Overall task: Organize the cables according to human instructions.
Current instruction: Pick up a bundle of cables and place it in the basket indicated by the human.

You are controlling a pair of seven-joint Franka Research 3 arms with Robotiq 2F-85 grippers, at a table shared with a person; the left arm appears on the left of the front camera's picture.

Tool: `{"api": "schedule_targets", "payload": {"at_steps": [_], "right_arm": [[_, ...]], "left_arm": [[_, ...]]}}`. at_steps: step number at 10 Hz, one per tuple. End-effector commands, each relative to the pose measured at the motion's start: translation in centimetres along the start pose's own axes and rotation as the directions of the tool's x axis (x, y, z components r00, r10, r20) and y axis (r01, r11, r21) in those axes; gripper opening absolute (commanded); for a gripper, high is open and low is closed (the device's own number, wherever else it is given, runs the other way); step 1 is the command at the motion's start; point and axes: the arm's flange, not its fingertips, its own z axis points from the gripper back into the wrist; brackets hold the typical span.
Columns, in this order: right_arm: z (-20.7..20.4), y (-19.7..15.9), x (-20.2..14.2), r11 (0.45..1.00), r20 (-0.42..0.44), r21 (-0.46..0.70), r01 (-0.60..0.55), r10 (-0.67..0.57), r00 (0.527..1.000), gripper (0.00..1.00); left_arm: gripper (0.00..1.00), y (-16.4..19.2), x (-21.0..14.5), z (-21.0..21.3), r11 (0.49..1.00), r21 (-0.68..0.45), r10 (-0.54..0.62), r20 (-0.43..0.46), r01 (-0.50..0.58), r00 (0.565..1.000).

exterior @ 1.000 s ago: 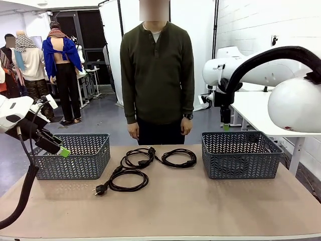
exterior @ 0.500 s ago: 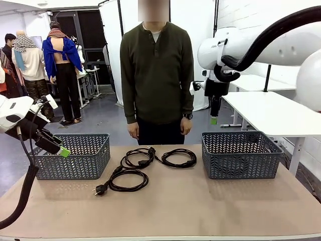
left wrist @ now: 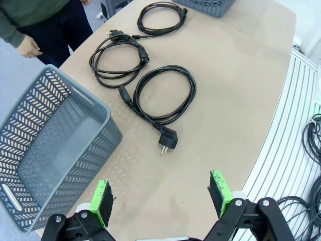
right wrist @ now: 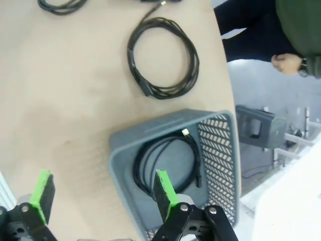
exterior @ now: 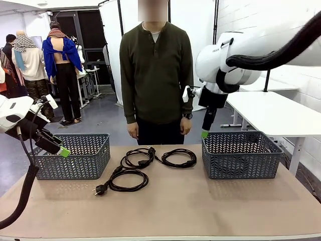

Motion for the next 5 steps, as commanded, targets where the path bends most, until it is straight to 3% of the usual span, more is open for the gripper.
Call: {"api": "schedule_targets", "payload": {"at_steps": [1, 5], "right_arm": [[-2.1, 2.6, -1.0, 1.0, 0.062, -0.002, -0.025, 0.025, 0.998, 1.0], [-4.1, 4.9, -0.9, 1.0, 0.105, 0.008, -0.023, 0.022, 0.994, 1.0]], "left_arm": [[1.0, 0.3, -0.2, 0.0, 1.0, -0.017, -0.011, 0.012, 0.011, 1.0], [1.0, 0.3, -0.2, 0.0, 1.0, -0.017, -0.011, 0.012, 0.011, 1.0]]}}
